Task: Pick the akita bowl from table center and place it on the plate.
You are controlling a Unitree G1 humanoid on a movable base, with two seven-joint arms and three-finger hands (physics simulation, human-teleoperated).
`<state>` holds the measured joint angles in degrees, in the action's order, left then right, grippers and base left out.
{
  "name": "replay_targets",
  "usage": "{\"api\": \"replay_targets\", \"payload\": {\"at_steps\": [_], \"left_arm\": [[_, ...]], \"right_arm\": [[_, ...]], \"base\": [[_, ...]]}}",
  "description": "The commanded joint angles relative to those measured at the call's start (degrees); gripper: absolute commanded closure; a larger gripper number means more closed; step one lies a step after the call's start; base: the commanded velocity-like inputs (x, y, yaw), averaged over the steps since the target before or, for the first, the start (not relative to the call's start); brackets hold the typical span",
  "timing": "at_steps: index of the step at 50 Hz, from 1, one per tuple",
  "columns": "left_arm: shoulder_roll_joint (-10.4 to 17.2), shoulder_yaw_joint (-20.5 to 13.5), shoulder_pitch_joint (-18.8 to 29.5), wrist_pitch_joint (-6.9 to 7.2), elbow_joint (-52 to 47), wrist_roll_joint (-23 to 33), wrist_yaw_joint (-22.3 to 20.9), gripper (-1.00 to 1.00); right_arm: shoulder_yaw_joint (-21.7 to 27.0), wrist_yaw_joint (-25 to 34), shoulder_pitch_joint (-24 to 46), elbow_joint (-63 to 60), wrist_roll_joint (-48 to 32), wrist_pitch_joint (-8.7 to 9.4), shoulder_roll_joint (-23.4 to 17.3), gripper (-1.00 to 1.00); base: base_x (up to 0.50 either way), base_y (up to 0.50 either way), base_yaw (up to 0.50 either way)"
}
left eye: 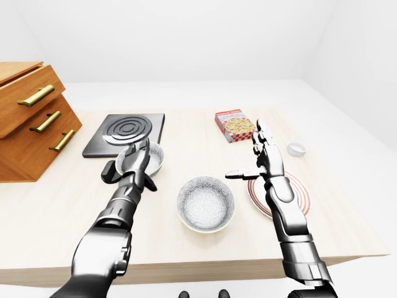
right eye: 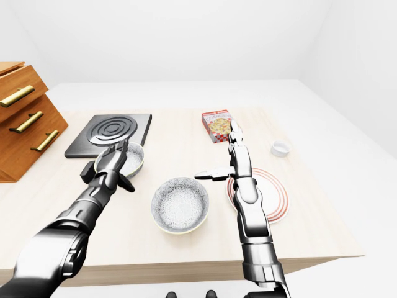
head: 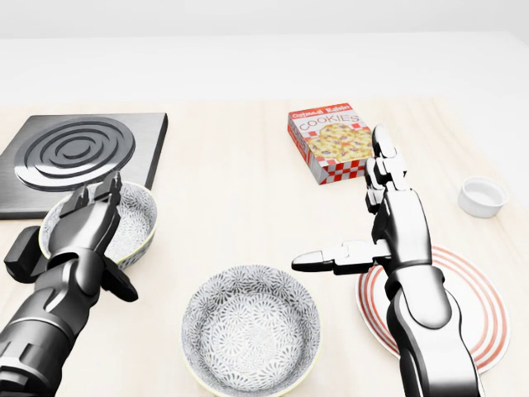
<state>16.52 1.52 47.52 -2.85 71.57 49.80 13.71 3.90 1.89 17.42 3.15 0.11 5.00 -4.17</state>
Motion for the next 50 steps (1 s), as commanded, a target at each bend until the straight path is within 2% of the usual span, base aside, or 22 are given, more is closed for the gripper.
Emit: {"api": "replay_targets", "payload": {"at_steps": [1, 12, 16, 19, 20, 22, 24, 25, 26, 28, 31, 39, 45, 50], "left_arm": [[0.09, 0.64, 1.32, 3.10, 1.87, 2.50, -3.05, -1.00], [-0.02, 1.72, 2.23, 6.14, 1.44, 5.39, -7.04, -1.00], [0.03, 1.67, 2.51, 6.51, 1.49, 6.32, -7.93, -1.00], [0.03, 1.66, 2.37, 6.28, 1.48, 6.76, -8.49, -1.00], [0.00, 1.50, 2.33, 6.26, 1.48, 6.70, -8.62, -0.95], [0.01, 1.41, 2.37, 6.21, 1.47, 6.71, -8.92, -0.52], [0.00, 1.32, 2.41, 6.14, 1.45, 6.68, -9.12, 0.08], [0.00, 1.30, 2.42, 6.07, 1.47, 6.68, -9.30, 0.29], [0.05, 1.26, 2.51, 6.01, 1.47, 6.67, -9.31, 0.73], [0.11, 1.29, 2.52, 5.89, 1.52, 6.74, -9.38, 0.91], [0.16, 1.21, 2.54, 5.80, 1.48, 6.70, -9.44, 1.00], [0.09, 1.15, 2.32, 5.45, 1.54, 6.60, -9.45, 1.00], [0.20, 1.21, 2.31, 4.51, 1.60, 6.57, -10.01, 1.00], [0.56, 1.38, 2.28, 1.29, 1.79, 6.74, -11.20, 1.00]], "right_arm": [[0.02, -0.01, 0.02, 0.26, 0.00, 0.00, -0.03, -1.00], [-0.03, 0.11, -0.43, -0.32, 0.02, 0.00, 0.04, -1.00], [-0.02, 0.13, -0.61, -0.53, 0.02, 0.00, 0.06, -1.00], [-0.02, 0.15, -0.70, -0.62, 0.04, 0.00, 0.07, -1.00], [-0.02, 0.16, -0.75, -0.67, 0.02, 0.00, 0.06, -1.00], [-0.01, 0.19, -0.84, -0.75, 0.04, 0.00, 0.06, -1.00], [0.00, 0.20, -0.88, -0.71, 0.03, 0.00, 0.07, -1.00], [-0.01, 0.21, -0.89, -0.69, 0.03, 0.00, 0.07, -1.00], [0.00, 0.22, -0.90, -0.71, 0.03, 0.00, 0.07, -1.00], [0.03, 0.22, -0.89, -0.72, 0.04, 0.00, 0.05, -1.00], [0.02, 0.22, -0.84, -0.56, 0.03, 0.00, 0.06, -1.00], [-0.01, 0.10, -0.47, -0.30, 0.02, 0.00, 0.09, -1.00], [-0.02, 0.03, -0.09, 0.28, 0.04, 0.00, 0.08, -1.00], [0.03, -0.03, 0.10, 0.35, 0.11, 0.00, 0.01, -1.00]], "base": [[0.00, 0.00, 0.00], [0.00, 0.00, 0.00], [0.00, 0.00, 0.00], [0.00, 0.00, 0.00], [0.00, 0.00, 0.00], [0.00, 0.00, 0.00], [0.00, 0.00, 0.00], [0.00, 0.00, 0.00], [0.00, 0.00, 0.00], [0.00, 0.00, 0.00], [0.00, 0.00, 0.00], [0.00, 0.00, 0.00], [0.00, 0.00, 0.00], [0.00, 0.00, 0.00]]}}
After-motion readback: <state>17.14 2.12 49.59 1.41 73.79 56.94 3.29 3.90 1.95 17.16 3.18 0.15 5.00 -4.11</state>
